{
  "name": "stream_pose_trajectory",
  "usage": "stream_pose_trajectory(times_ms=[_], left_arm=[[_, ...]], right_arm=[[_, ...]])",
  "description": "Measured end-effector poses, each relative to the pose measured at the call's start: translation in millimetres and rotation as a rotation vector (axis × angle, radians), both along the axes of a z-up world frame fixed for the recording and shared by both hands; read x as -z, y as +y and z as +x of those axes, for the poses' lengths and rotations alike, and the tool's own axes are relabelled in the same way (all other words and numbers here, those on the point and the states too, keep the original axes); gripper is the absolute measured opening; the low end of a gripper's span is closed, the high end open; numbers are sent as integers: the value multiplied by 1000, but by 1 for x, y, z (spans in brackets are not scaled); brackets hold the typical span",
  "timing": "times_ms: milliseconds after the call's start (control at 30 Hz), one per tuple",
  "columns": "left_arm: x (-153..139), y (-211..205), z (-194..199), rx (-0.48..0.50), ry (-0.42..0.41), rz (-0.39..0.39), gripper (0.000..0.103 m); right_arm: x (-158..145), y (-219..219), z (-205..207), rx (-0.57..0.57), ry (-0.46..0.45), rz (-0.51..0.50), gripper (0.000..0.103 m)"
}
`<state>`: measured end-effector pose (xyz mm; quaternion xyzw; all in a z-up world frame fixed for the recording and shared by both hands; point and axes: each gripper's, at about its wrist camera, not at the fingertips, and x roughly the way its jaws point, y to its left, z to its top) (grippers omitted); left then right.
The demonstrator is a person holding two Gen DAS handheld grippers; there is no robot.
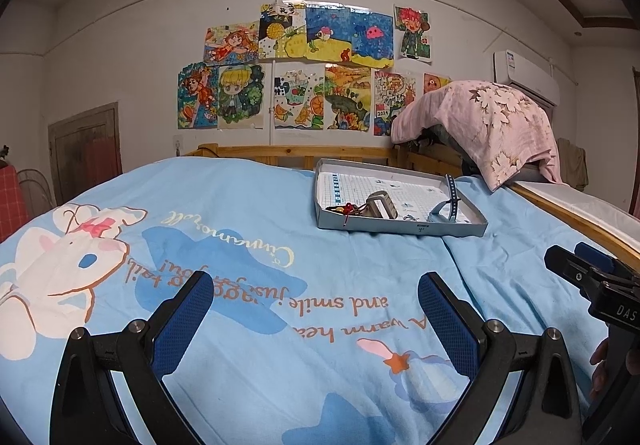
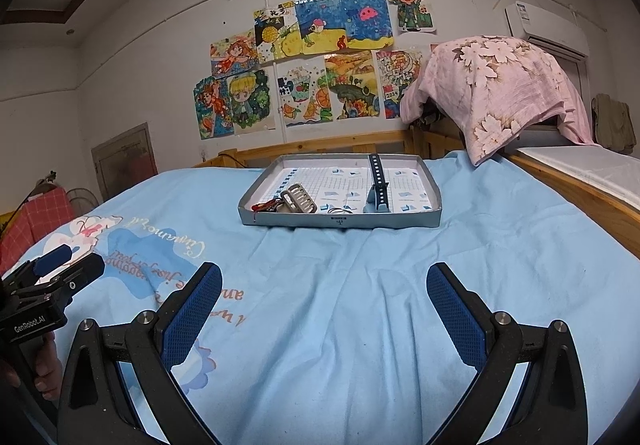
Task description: Organize jewelry
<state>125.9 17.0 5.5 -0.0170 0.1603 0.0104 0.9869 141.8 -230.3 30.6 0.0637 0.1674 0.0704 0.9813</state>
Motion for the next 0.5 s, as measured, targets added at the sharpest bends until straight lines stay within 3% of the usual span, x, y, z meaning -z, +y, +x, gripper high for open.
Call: stream_pose_trajectory(times_ms=[500], left_arm=[[1, 2, 7, 3, 29, 8, 103]], right_arm=[[2, 0, 3, 5, 8, 2, 101]])
